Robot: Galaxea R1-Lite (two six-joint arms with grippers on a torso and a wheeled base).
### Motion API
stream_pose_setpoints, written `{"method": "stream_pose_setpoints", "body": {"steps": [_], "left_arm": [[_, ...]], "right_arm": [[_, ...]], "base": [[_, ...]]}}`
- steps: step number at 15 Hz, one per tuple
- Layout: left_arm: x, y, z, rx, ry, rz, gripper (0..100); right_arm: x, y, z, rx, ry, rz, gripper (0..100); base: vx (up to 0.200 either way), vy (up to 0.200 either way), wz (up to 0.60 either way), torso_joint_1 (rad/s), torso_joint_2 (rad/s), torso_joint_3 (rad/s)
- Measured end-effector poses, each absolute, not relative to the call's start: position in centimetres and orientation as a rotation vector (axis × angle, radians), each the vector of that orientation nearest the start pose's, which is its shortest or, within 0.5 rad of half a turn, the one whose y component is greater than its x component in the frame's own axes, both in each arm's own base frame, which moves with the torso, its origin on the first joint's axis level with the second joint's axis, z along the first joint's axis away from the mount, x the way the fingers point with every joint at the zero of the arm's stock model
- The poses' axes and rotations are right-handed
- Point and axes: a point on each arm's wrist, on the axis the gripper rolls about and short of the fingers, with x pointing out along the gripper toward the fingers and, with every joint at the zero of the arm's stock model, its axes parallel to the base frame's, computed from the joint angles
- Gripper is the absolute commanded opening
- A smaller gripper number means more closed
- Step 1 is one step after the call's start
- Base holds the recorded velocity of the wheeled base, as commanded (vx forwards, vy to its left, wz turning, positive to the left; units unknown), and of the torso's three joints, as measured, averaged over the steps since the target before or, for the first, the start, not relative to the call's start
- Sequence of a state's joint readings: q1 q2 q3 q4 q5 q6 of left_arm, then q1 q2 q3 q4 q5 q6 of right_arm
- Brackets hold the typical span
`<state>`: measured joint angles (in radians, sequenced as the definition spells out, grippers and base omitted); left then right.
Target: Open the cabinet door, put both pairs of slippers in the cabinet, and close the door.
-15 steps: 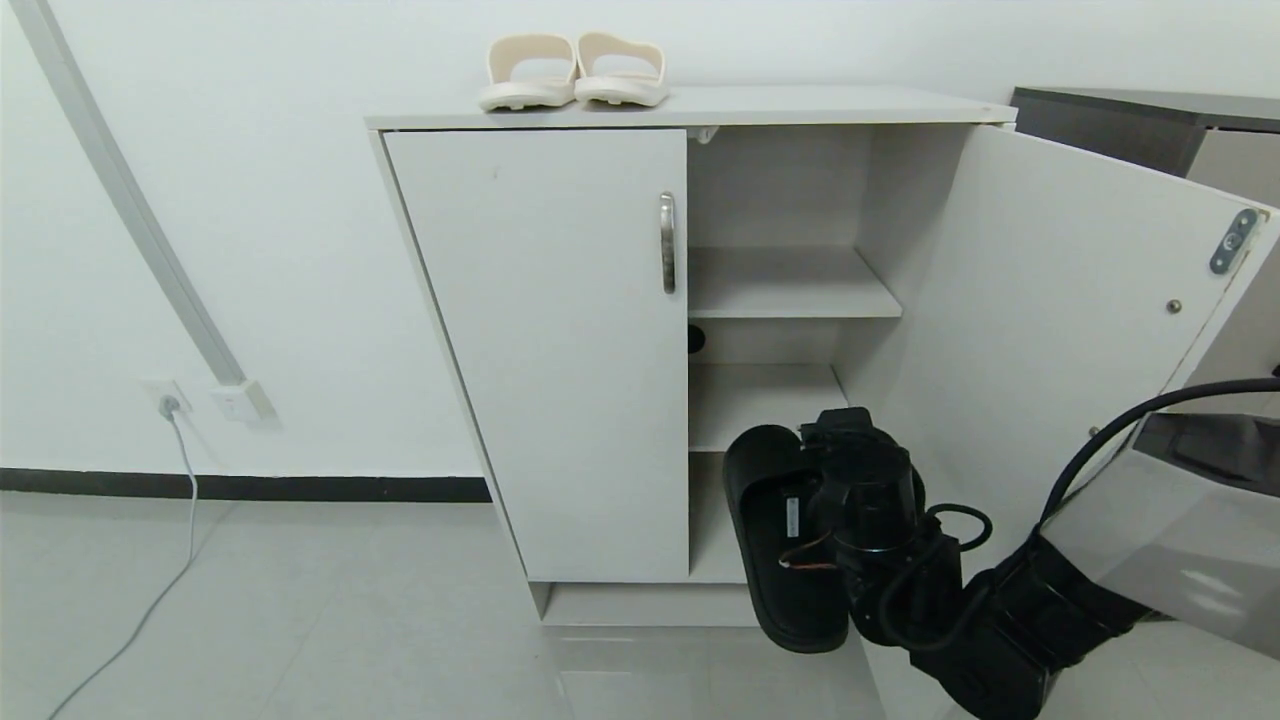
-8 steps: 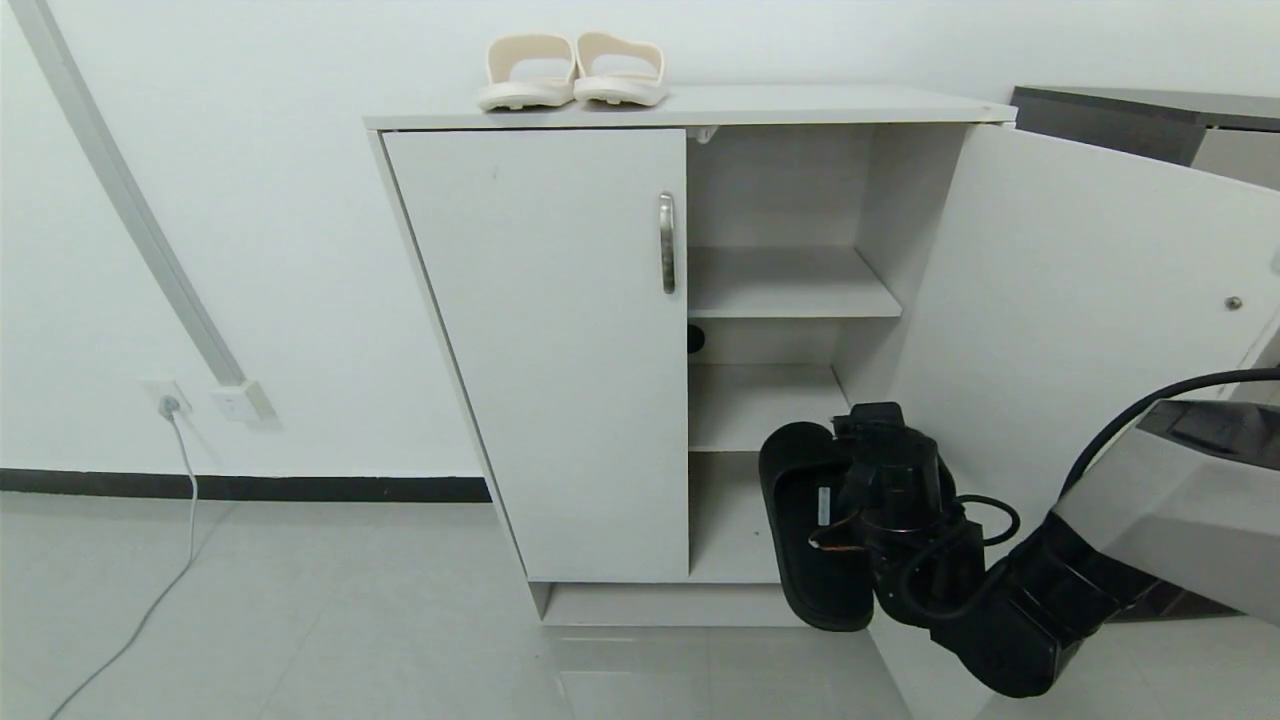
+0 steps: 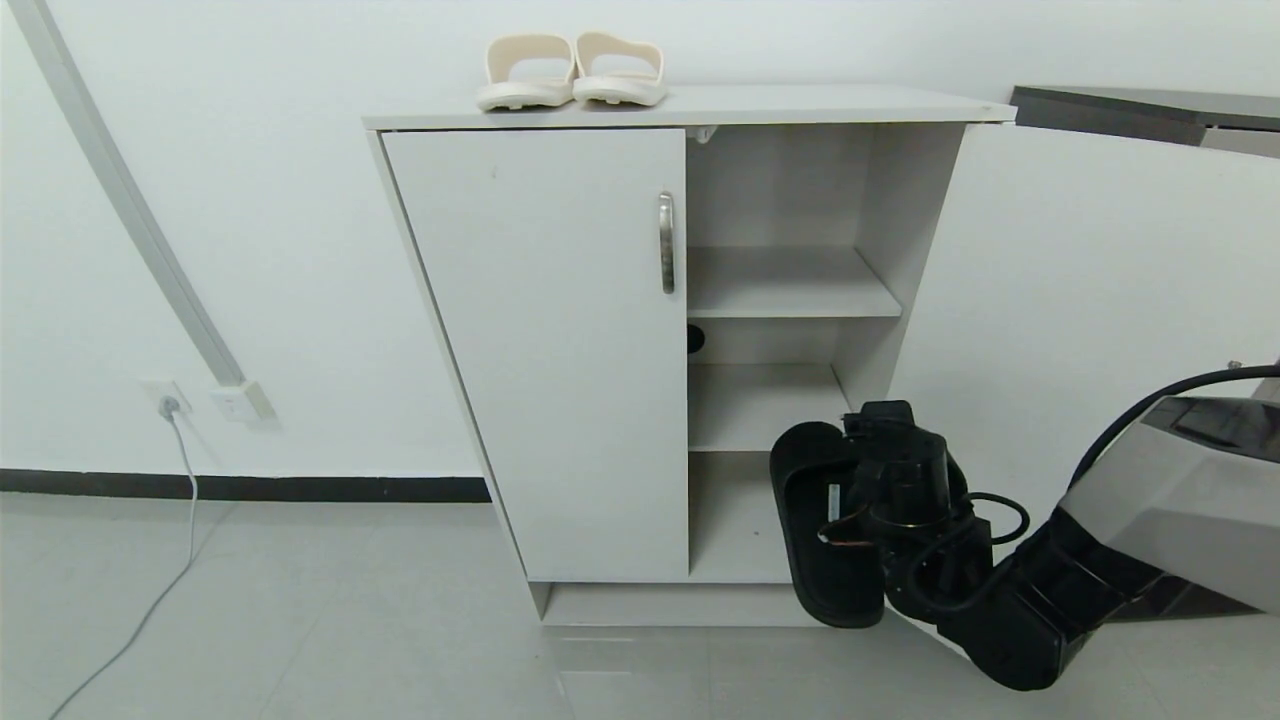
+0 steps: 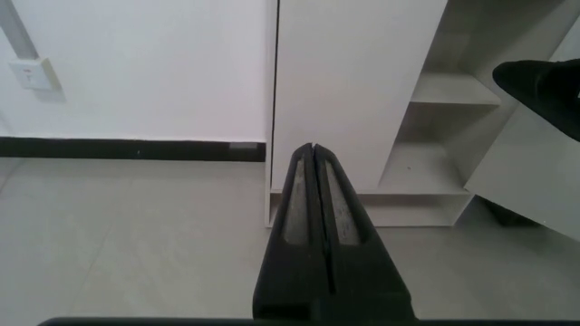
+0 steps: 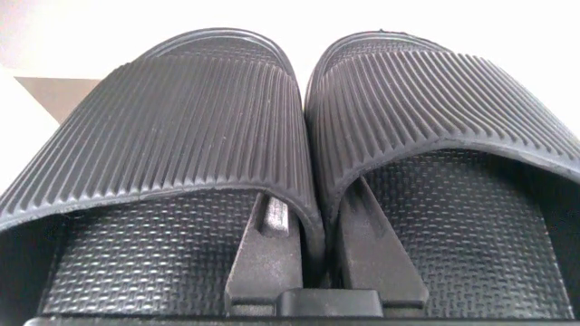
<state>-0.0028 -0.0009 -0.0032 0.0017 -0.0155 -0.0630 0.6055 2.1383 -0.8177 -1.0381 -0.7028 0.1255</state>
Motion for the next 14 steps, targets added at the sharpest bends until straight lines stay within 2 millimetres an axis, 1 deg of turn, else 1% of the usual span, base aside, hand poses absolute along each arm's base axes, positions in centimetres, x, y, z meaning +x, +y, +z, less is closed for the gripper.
{"method": "stream_pose_setpoints", "body": {"steps": [2,3,5,7,10,14], "left_arm": [[-2.3,0.0,7.6,-0.063,-0.002,-0.018,0],[-2.3,0.0,7.6,-0.063,-0.001,-0.019,0],[-2.3,0.0,7.6,-0.061,-0.001,-0.018,0],[-2.3,0.0,7.6,-0.061,-0.001,-0.019,0],[-2.3,0.0,7.6,-0.061,-0.001,-0.018,0],[-2.3,0.0,7.6,-0.06,-0.001,-0.018,0]], "right_arm": [[31.1,20.3,7.6,-0.045,0.216,-0.09,0],[30.8,20.8,7.6,-0.043,0.215,-0.062,0],[30.1,22.5,7.7,-0.036,0.211,0.017,0],[30.1,24.1,7.6,-0.025,0.2,0.064,0],[30.9,24.6,6.7,-0.024,0.208,0.069,0],[31.2,24.9,5.8,-0.027,0.221,0.069,0]], "base": [[0.0,0.0,0.0,0.0,0.0,0.0],[0.0,0.0,0.0,0.0,0.0,0.0],[0.0,0.0,0.0,0.0,0.0,0.0],[0.0,0.0,0.0,0.0,0.0,0.0],[0.0,0.0,0.0,0.0,0.0,0.0],[0.0,0.0,0.0,0.0,0.0,0.0]]}}
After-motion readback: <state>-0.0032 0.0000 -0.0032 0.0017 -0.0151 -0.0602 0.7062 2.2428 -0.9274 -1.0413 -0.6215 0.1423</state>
